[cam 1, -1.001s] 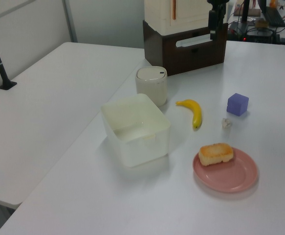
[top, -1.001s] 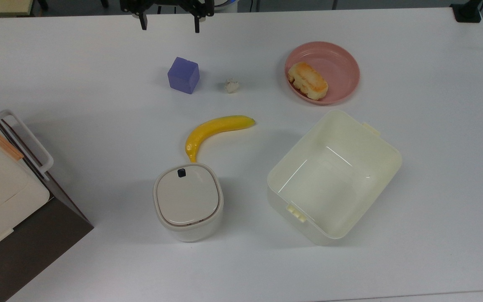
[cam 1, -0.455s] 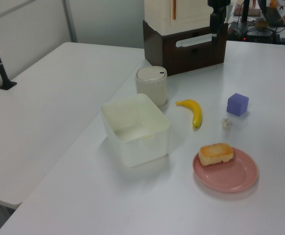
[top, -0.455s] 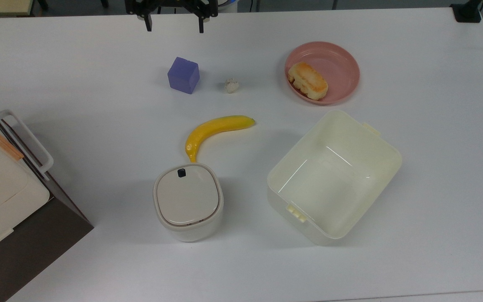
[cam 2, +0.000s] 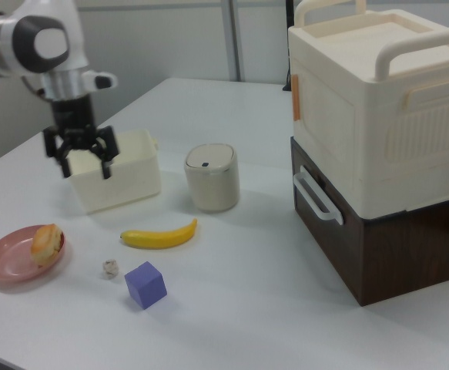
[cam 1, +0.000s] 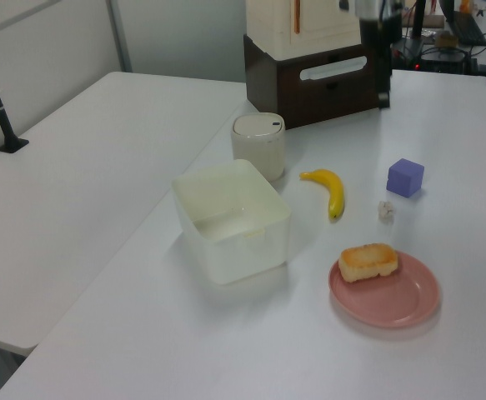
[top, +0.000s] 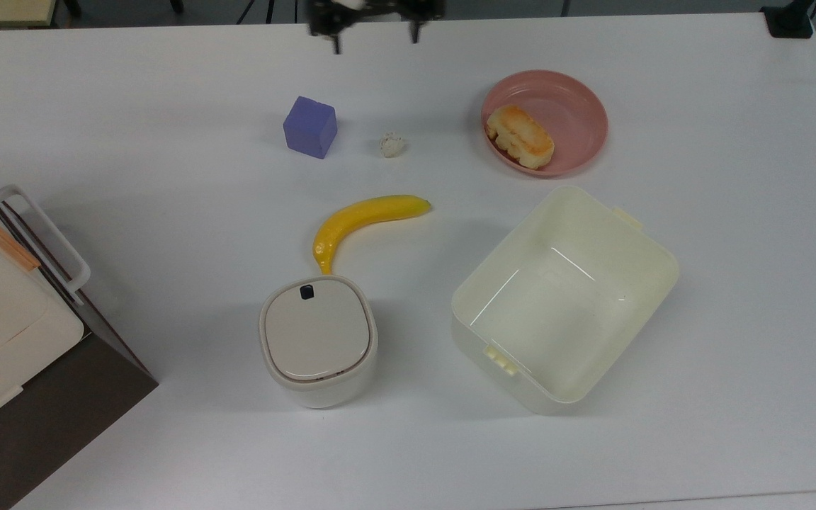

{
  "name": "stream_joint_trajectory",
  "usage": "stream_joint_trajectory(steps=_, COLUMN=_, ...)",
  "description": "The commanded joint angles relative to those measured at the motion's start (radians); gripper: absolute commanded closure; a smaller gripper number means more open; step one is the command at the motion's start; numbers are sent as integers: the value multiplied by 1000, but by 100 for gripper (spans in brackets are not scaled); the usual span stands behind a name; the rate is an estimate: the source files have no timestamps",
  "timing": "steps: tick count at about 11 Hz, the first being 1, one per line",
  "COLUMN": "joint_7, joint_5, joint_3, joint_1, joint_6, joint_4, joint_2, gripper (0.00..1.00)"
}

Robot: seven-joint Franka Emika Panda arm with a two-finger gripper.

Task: Put the bread on the table
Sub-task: 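Move the gripper over the bread slice on the pink plate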

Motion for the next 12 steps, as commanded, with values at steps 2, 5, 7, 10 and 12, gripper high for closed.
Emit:
stream_joint_trajectory(steps=2, joint_7=0, joint_5=-38, joint_3=226, joint_1=13, joint_6=6, joint_4=-149, joint_2=-38, gripper=0)
stream_joint_trajectory(steps=5, joint_7=101, joint_5=-40, joint_3=318, joint_1=68, joint_6=56, joint_4=-145, joint_2=57, gripper=0)
stream_joint_trajectory(steps=7, joint_7=218, joint_5=-110, joint_3=347, joint_1=112, joint_6=122, joint_4=-136, joint_2=167, gripper=0)
stream_joint_trajectory(steps=10, joint_7=238, joint_5=-120, joint_3=360, joint_1=116, joint_6=139, joint_4=-70, joint_2=275, gripper=0)
stream_joint_trajectory(steps=12, joint_7=238, joint_5=-129, joint_3=360, joint_1=110, joint_6=141, joint_4=-63, joint_2=287, gripper=0)
